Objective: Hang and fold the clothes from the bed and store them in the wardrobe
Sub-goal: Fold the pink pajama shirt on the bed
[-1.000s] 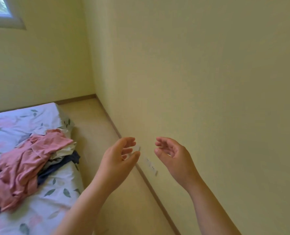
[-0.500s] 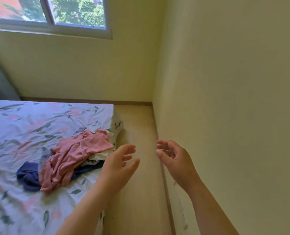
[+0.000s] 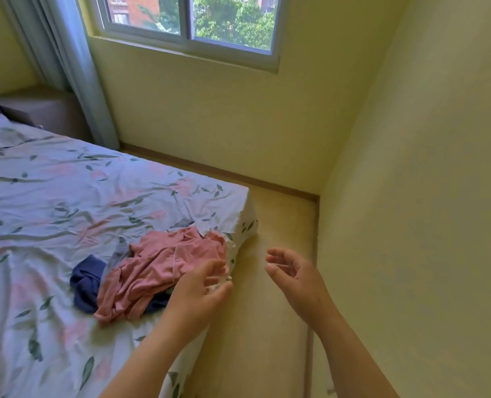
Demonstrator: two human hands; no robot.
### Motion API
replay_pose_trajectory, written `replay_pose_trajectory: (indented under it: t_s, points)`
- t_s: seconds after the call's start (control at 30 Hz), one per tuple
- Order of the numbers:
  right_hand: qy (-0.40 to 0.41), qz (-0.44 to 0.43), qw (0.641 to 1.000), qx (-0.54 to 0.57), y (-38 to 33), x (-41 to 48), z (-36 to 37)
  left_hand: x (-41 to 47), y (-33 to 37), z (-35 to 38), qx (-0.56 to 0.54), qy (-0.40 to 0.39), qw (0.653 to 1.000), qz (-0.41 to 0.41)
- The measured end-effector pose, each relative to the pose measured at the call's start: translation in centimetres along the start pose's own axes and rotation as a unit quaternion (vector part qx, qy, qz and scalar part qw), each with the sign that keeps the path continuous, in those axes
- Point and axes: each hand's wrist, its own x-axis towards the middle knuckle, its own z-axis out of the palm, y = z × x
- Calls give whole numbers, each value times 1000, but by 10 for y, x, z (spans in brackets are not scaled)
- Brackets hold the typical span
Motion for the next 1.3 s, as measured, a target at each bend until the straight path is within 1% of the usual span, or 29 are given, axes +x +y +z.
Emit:
replay_pose_trajectory:
  t_s: [0.13, 0.27, 0.43, 0.57, 0.8, 1.07, 1.17, 1.3]
  points:
    - [-20, 7, 1000, -23, 1, 54, 3, 49, -11, -9, -9, 10, 1000, -24]
    - [-49, 16, 998, -31, 9, 103, 4, 90, -21, -11, -34, 13, 997, -66]
    - [-96, 26, 994, -47, 26, 175, 0, 144, -33, -4, 20, 33, 995, -90]
    - [-144, 19, 988, -56, 38, 243, -12, 191, -33, 14, 29, 61, 991, -111]
    - [-221, 12, 974, -47, 39, 358, -19, 251, -40, 32, 9, 128, 973, -189]
    - [-306, 21, 948, -82, 53, 429, 37, 282, -80, 10, -41, 205, 941, -265]
    - [-319, 25, 941, -106, 54, 448, 67, 296, -105, -6, -43, 214, 931, -291]
    - [-358, 30, 920, -155, 60, 474, 104, 313, -136, -21, -56, 223, 920, -316]
